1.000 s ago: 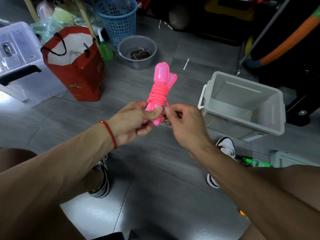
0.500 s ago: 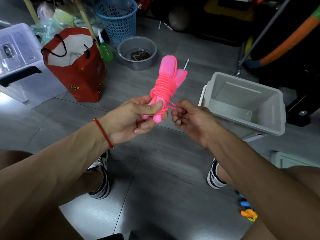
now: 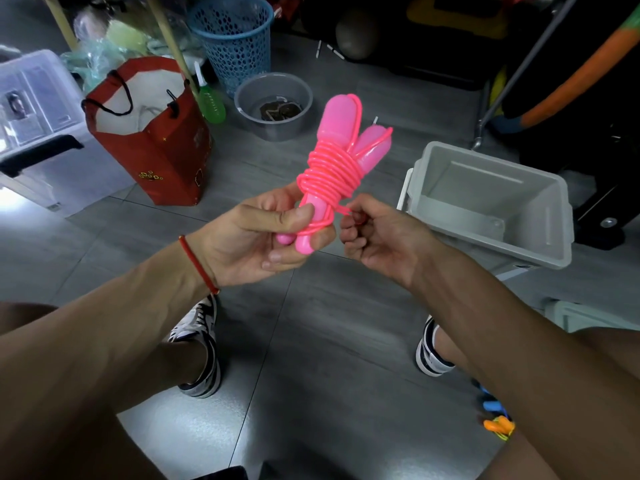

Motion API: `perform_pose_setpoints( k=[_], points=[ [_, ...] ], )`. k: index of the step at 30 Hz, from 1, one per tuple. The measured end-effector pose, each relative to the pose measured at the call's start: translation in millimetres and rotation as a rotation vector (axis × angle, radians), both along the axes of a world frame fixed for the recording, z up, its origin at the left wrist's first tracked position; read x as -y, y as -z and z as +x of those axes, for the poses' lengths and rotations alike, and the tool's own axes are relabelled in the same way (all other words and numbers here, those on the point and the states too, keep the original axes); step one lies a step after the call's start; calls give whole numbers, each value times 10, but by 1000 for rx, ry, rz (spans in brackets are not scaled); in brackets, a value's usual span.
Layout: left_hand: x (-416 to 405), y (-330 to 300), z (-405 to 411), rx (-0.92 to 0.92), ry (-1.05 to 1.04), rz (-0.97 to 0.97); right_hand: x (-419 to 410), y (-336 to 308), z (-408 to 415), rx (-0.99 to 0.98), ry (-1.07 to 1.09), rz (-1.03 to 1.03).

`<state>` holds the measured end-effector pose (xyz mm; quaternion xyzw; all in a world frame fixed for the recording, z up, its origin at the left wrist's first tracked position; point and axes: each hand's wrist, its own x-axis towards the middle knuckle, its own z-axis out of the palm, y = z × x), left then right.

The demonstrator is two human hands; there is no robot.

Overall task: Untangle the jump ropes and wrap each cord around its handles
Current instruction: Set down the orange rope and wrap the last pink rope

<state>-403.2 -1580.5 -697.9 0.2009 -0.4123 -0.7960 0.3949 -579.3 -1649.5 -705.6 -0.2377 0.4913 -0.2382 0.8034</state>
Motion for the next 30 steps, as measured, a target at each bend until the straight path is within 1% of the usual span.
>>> perform_pose_setpoints(
  k=[2, 4, 5, 6, 8, 9, 12, 14, 17, 19, 21, 24, 26, 28, 30],
  points=[
    [32, 14, 17, -7, -99, 39, -45, -63, 29, 11, 103, -115],
    [77, 29, 71, 64, -211, 81, -116, -123, 50, -3, 176, -335],
    [91, 31, 87, 119, -259, 95, -149, -129, 47, -63, 178, -477],
    [102, 38, 90, 169, -304, 115, -175, -120, 31, -169, 153, -638],
    [106, 63, 62, 241, -387, 167, -225, -89, -24, -413, 49, -975],
    [102, 70, 42, 275, -430, 184, -248, -74, -43, -503, -3, -1115],
    [87, 84, -18, 387, -515, 202, -285, -73, -51, -699, -160, -1381],
    [78, 73, -61, 446, -553, 221, -275, -82, -36, -809, -270, -1432],
    [75, 70, -95, 464, -563, 311, -276, -74, -41, -816, -319, -1453],
    [87, 43, -92, 426, -501, 304, -299, -82, -40, -811, -348, -1477],
    [101, -11, -58, 346, -398, 260, -306, -113, -36, -859, -410, -1484],
    [79, -89, -3, 239, -332, 287, -296, -181, -38, -931, -445, -1511],
    [55, -114, 3, 254, -355, 279, -317, -211, -26, -937, -448, -1515],
    [25, -98, -16, 296, -443, 303, -334, -222, -14, -946, -462, -1506],
    [4, -75, -41, 361, -509, 273, -314, -215, -10, -939, -489, -1451]
  ],
)
